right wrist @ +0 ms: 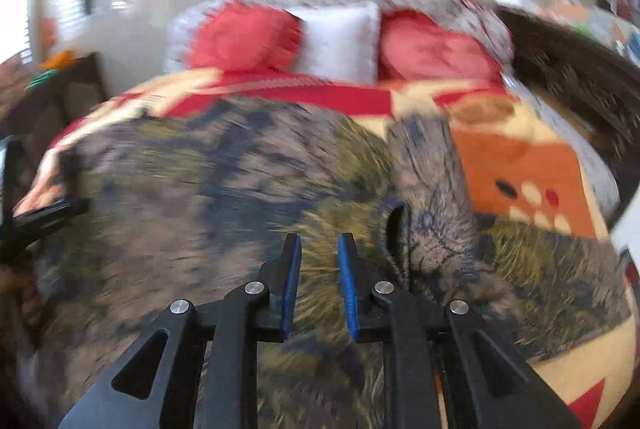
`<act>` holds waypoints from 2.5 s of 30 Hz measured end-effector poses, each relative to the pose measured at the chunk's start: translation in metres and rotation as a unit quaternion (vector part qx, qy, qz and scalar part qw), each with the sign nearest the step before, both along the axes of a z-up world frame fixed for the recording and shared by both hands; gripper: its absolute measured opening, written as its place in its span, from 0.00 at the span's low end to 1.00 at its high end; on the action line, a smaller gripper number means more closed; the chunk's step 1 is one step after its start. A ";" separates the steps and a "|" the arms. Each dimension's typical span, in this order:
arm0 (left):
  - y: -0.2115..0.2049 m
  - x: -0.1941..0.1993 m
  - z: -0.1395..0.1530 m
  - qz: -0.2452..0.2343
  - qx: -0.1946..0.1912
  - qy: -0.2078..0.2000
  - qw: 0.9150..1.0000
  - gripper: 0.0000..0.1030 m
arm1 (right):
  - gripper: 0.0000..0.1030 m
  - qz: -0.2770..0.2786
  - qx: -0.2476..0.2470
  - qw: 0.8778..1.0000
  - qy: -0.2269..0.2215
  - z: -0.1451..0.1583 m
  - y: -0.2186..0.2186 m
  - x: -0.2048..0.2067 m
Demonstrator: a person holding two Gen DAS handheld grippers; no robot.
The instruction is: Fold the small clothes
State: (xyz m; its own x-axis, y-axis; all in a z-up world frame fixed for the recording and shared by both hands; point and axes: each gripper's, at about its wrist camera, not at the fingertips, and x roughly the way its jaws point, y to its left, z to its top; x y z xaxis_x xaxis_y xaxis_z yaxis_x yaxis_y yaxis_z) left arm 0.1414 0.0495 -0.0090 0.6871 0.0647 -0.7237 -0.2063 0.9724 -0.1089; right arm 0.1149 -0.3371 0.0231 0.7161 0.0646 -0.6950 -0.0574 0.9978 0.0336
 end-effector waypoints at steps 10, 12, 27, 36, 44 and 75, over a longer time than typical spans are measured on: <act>0.004 0.000 0.000 0.007 -0.013 0.002 1.000 0.19 | 0.18 0.001 0.092 0.995 0.028 0.013 -0.027 0.001; 0.002 0.001 0.000 0.007 -0.007 0.004 1.000 0.19 | 0.18 0.033 0.098 0.994 0.017 0.021 -0.015 -0.023; -0.030 -0.073 0.030 -0.077 0.015 -0.006 0.997 0.76 | 0.21 0.000 0.026 1.000 0.006 0.043 -0.073 -0.112; -0.019 -0.081 -0.002 -0.097 -0.031 0.020 0.995 0.82 | 0.21 -0.223 0.153 0.962 0.032 0.009 -0.279 -0.141; -0.025 -0.079 -0.003 -0.098 -0.008 0.028 0.995 0.86 | 0.21 -0.257 0.283 0.923 0.034 -0.032 -0.336 -0.106; -0.014 -0.082 -0.004 -0.107 -0.036 0.016 0.993 0.88 | 0.00 0.156 0.183 0.962 -0.129 0.181 -0.019 -0.062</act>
State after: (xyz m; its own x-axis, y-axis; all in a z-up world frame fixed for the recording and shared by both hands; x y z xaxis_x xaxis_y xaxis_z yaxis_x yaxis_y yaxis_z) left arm 0.0593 0.0359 -0.0126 0.6559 -0.1326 -0.7431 -0.0001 0.9844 -0.1758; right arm 0.0528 -0.3560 0.2043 0.7675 0.5108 -0.3872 -0.4057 0.8548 0.3235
